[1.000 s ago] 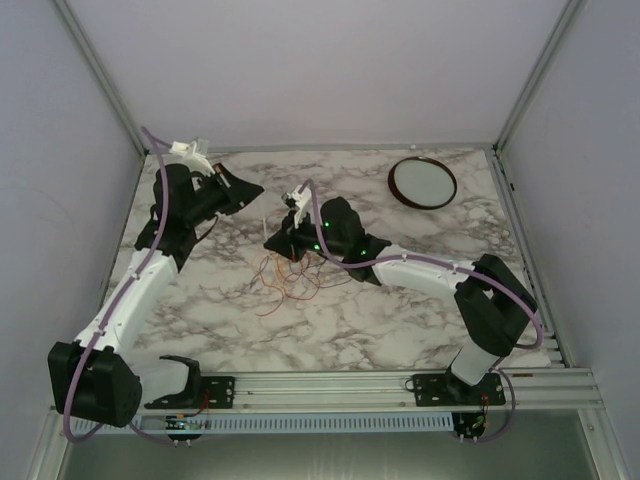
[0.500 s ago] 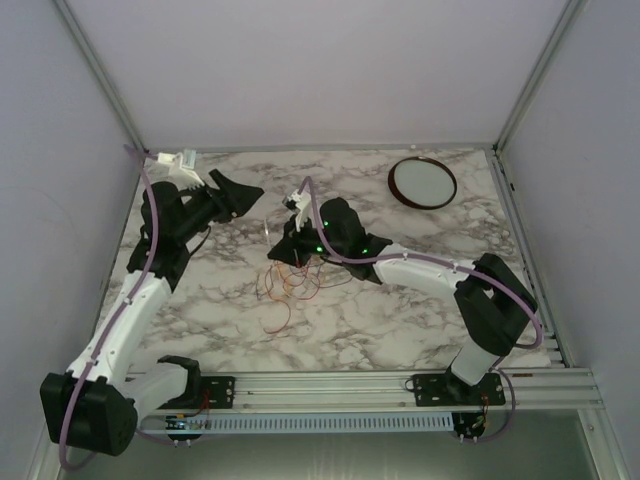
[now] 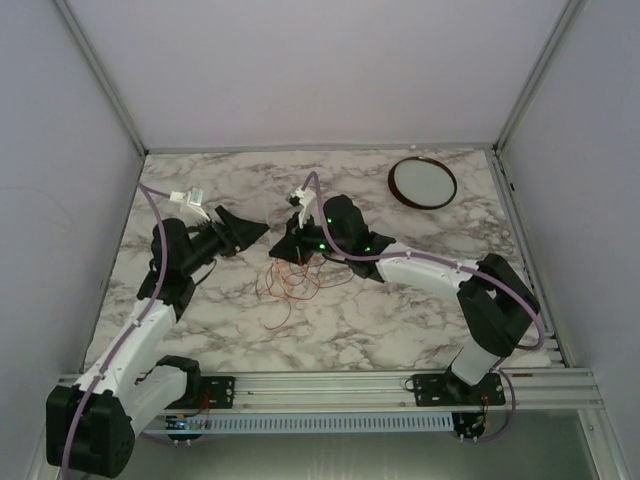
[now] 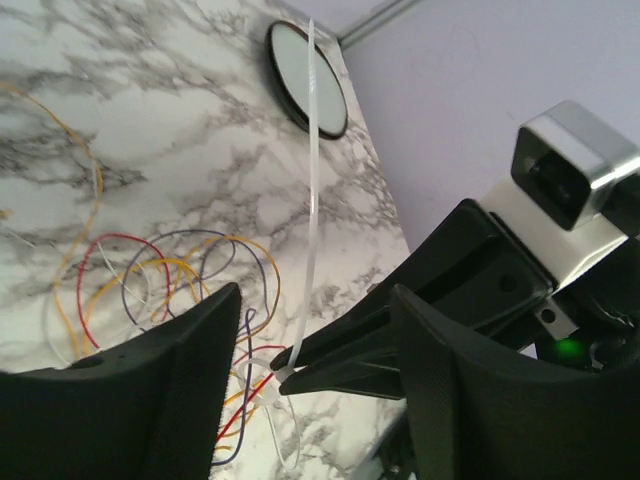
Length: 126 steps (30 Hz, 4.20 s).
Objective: Zip-tie the wires
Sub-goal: Adjust the ribbon, then place the cable at the center of the board.
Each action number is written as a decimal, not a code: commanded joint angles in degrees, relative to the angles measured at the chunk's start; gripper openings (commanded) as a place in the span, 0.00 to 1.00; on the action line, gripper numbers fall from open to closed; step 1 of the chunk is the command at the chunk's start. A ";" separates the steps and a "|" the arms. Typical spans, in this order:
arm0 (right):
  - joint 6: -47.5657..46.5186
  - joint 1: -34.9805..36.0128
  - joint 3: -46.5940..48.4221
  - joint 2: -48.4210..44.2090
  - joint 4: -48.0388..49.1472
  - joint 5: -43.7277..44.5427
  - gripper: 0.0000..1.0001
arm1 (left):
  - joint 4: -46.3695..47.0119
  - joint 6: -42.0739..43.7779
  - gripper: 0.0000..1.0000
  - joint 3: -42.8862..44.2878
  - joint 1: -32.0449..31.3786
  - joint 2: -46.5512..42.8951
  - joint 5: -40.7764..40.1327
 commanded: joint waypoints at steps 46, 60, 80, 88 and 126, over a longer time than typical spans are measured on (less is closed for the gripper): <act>-2.89 6.04 -4.28 0.44 -7.82 4.12 0.00 | -1.10 6.87 0.00 33.29 -3.31 24.40 3.19; -3.75 4.07 3.25 0.27 -8.19 0.29 0.33 | -1.45 8.23 0.00 25.70 -2.42 19.24 1.97; -20.08 -6.60 -17.48 -16.72 16.32 4.73 0.83 | -29.94 20.44 0.00 36.61 10.67 9.13 -5.82; -22.14 -6.63 -29.69 -15.30 40.60 -2.50 0.98 | -34.43 20.58 0.00 43.03 10.76 10.08 -6.53; -23.02 0.99 10.21 37.32 39.71 -17.37 0.78 | -25.53 13.16 0.00 43.49 10.76 8.60 0.75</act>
